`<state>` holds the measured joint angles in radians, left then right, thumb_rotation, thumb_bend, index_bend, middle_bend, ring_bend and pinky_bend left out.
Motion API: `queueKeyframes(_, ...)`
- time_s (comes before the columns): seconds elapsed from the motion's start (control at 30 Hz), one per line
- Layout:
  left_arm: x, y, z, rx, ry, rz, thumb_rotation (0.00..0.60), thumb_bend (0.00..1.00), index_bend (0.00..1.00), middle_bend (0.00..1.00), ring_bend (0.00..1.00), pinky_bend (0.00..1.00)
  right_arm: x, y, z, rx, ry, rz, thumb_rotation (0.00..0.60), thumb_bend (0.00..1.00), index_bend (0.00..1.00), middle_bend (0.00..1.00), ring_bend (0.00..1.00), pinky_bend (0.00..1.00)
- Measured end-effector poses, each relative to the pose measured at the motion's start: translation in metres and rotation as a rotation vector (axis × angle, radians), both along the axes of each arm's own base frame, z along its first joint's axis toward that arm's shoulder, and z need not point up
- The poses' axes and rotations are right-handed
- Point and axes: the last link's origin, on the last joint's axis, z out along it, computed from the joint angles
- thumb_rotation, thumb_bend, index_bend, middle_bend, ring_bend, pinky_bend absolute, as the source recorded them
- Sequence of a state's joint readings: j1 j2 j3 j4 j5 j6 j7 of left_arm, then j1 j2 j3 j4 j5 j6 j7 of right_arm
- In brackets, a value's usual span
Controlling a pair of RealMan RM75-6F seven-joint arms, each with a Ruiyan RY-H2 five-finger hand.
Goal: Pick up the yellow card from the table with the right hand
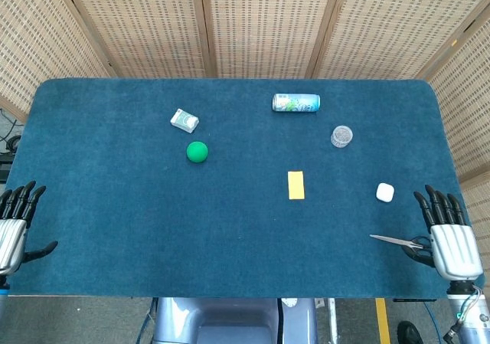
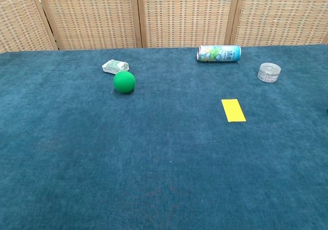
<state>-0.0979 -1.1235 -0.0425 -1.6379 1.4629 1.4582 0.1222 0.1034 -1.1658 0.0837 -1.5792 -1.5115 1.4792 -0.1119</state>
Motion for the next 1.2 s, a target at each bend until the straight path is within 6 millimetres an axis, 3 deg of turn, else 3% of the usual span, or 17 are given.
queueKeyframes(0.13,0.0,0.002,-0.001,-0.003,0.005,-0.004,0.6,0.13,0.0,0.0,0.0,0.0,0.007,-0.012,-0.007,0.043,0.003,0.035,0.6,0.02,0.0,0.0,0.0,0.0)
queueKeyframes(0.23,0.001,0.003,-0.002,-0.009,0.012,-0.005,0.6,0.13,0.0,0.0,0.0,0.0,0.016,-0.03,-0.014,0.095,0.004,0.078,0.6,0.11,0.03,0.0,0.0,0.0)
queueKeyframes(0.5,0.002,0.004,-0.004,-0.016,0.019,-0.002,0.6,0.13,0.0,0.0,0.0,0.0,0.043,-0.104,-0.029,0.232,0.017,0.157,0.6,0.26,0.13,0.0,0.0,0.0)
queueKeyframes(0.83,0.001,0.007,-0.005,-0.019,0.02,0.007,0.6,0.13,0.0,0.0,0.0,0.0,0.071,-0.192,-0.057,0.367,0.036,0.118,0.6,0.57,0.2,0.0,0.0,0.0)
queueKeyframes(0.97,0.001,0.007,-0.004,-0.017,0.032,0.005,0.6,0.13,0.0,0.0,0.0,0.0,0.08,-0.215,-0.074,0.402,0.043,0.098,0.6,0.57,0.22,0.0,0.0,0.0)
queueKeyframes(1.2,0.001,0.008,-0.005,-0.019,0.032,0.011,0.6,0.13,0.0,0.0,0.0,0.0,0.098,-0.232,-0.111,0.473,0.05,0.079,0.6,0.57,0.3,0.0,0.0,0.0)
